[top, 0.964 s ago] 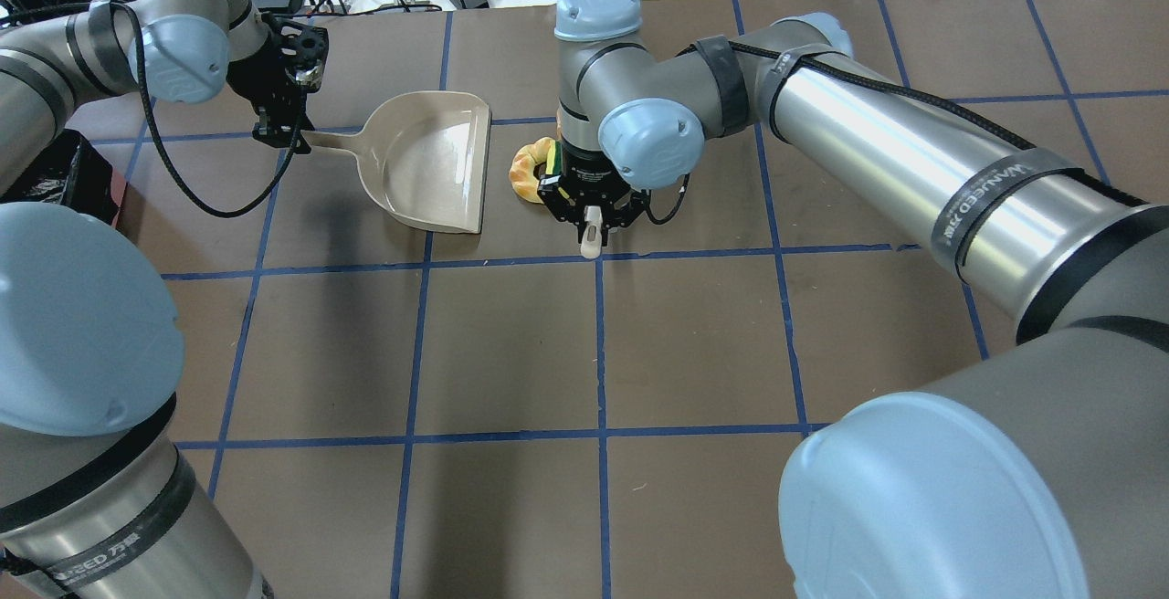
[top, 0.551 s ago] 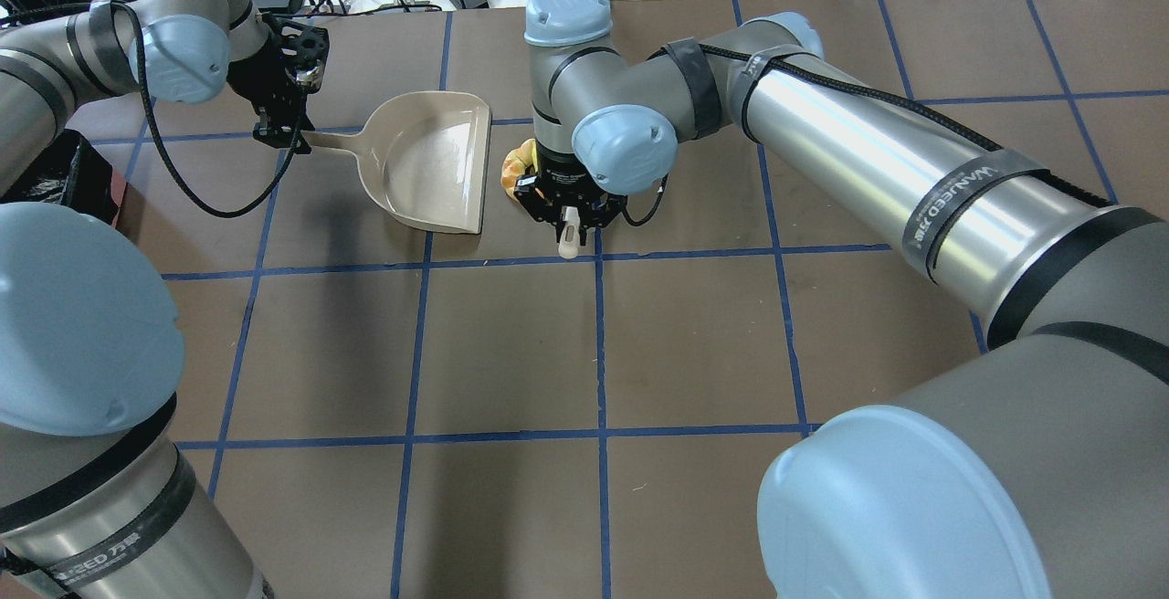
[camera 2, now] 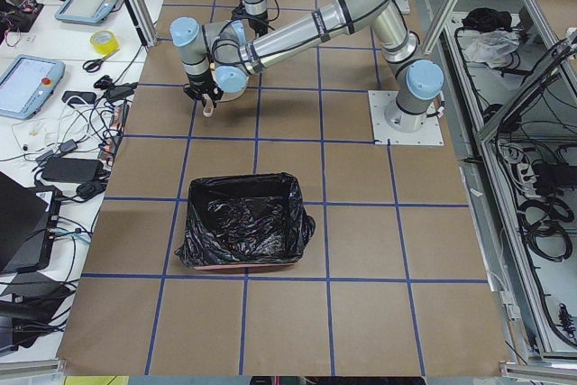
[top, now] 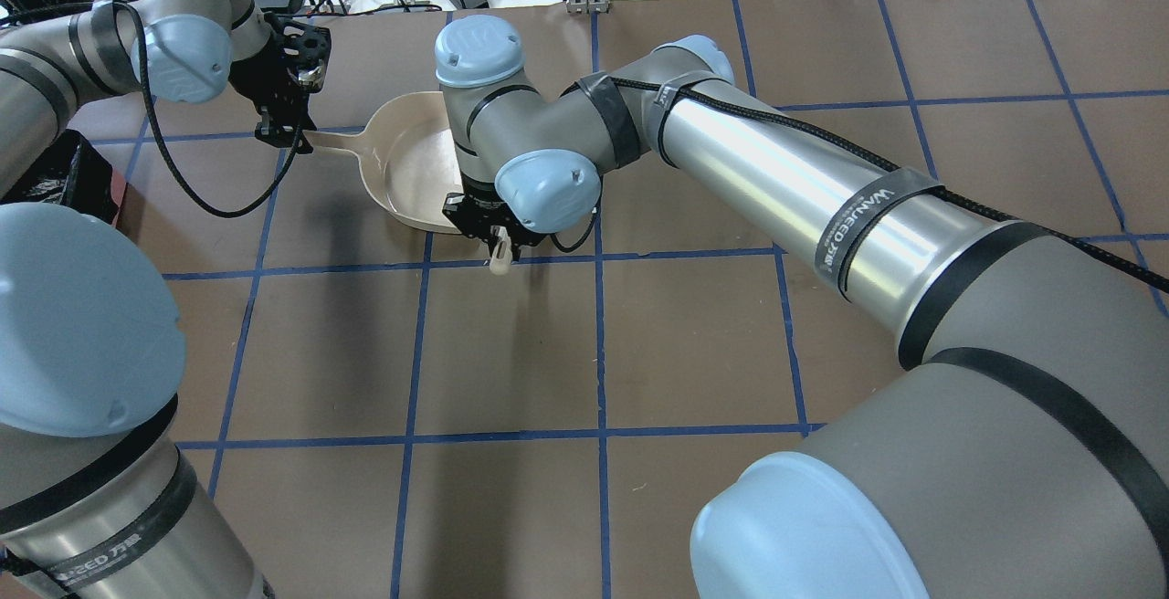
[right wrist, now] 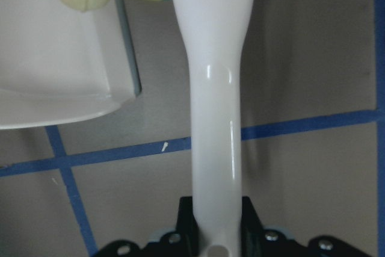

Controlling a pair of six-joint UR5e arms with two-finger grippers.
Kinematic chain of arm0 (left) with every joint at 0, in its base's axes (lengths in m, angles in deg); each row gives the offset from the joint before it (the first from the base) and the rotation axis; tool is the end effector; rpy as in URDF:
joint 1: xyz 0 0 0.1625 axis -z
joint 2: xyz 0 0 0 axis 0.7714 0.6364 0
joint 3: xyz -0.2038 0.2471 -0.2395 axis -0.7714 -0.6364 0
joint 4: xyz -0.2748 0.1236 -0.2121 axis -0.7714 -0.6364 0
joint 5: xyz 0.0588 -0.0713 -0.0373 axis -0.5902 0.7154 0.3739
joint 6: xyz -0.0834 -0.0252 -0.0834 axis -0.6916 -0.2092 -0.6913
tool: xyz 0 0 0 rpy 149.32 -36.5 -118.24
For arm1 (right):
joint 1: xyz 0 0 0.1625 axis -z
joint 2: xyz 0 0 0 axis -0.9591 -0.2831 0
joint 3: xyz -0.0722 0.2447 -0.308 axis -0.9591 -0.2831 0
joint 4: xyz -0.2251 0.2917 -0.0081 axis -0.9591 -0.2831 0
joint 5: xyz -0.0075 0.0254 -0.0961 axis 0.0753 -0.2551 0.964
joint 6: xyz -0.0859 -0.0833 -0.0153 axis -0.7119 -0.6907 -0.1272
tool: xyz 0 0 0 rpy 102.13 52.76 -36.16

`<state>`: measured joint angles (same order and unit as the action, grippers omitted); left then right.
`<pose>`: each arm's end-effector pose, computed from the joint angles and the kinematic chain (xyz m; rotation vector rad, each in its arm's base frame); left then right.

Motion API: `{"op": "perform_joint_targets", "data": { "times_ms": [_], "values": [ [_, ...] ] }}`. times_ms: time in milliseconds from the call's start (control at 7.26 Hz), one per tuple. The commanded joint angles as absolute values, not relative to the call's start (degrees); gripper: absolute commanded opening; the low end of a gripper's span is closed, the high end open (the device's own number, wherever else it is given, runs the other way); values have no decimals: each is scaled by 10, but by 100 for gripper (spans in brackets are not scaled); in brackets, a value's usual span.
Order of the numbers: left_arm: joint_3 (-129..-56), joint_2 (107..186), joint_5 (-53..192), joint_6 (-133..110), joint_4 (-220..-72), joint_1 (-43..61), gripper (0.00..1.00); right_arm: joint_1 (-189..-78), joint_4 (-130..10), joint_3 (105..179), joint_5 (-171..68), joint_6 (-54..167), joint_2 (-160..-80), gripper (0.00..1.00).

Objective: Sweep and dump trash into bin
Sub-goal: 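Sweep the bagel and sponge into the dustpan with the right gripper's brush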

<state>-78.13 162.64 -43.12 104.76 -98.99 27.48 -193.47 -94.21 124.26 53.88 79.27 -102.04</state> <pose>0.0074 -0.6603 0.2309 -2.1989 -2.2255 -0.0557 0.4570 -0.4951 0.2149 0.2600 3.0429 0.1714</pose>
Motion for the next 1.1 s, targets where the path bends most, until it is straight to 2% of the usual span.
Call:
{"op": "perform_joint_targets", "data": {
  "times_ms": [0,413,964],
  "values": [
    [-782,1626,-430,1048,-990,275,30,-1962,-944,1217,527,822,-1009,0],
    [-782,1626,-431,1048,-990,275,30,-2001,-966,1196,507,869,-998,0],
    [-783,1627,-433,1044,-990,277,29,-1995,-960,1188,489,877,-1022,0]
  ]
}}
